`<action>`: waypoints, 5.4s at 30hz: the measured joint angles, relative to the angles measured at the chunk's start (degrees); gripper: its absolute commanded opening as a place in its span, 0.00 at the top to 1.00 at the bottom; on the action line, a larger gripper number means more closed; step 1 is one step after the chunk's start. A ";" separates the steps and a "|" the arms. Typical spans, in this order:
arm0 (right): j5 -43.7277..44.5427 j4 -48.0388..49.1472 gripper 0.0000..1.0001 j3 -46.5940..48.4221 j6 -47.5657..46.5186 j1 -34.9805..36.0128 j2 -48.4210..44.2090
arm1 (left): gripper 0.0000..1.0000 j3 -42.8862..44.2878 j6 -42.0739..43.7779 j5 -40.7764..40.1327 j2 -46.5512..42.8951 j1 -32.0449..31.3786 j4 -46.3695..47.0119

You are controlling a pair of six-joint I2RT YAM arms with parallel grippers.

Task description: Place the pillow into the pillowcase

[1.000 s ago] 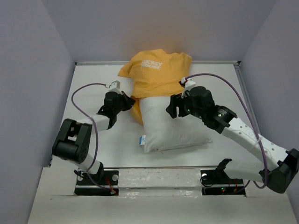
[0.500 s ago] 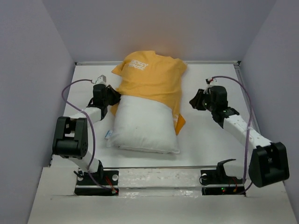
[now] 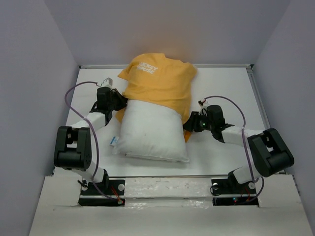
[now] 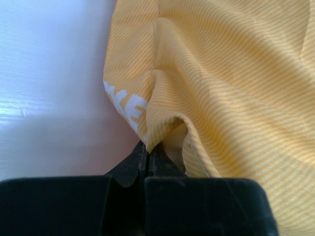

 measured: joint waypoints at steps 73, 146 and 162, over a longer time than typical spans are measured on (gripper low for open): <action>4.39 33.73 0.26 -4.44 12.02 -4.92 16.04 | 1.00 -4.63 0.02 0.28 -7.50 -0.81 -1.84; -9.99 -53.66 1.00 81.07 3.43 -11.63 -19.12 | 1.00 43.30 -7.85 18.91 -30.86 -8.79 -17.51; -3.91 -51.95 1.00 80.63 -0.87 -11.82 -19.19 | 1.00 50.77 7.54 1.66 -27.80 -23.21 -29.73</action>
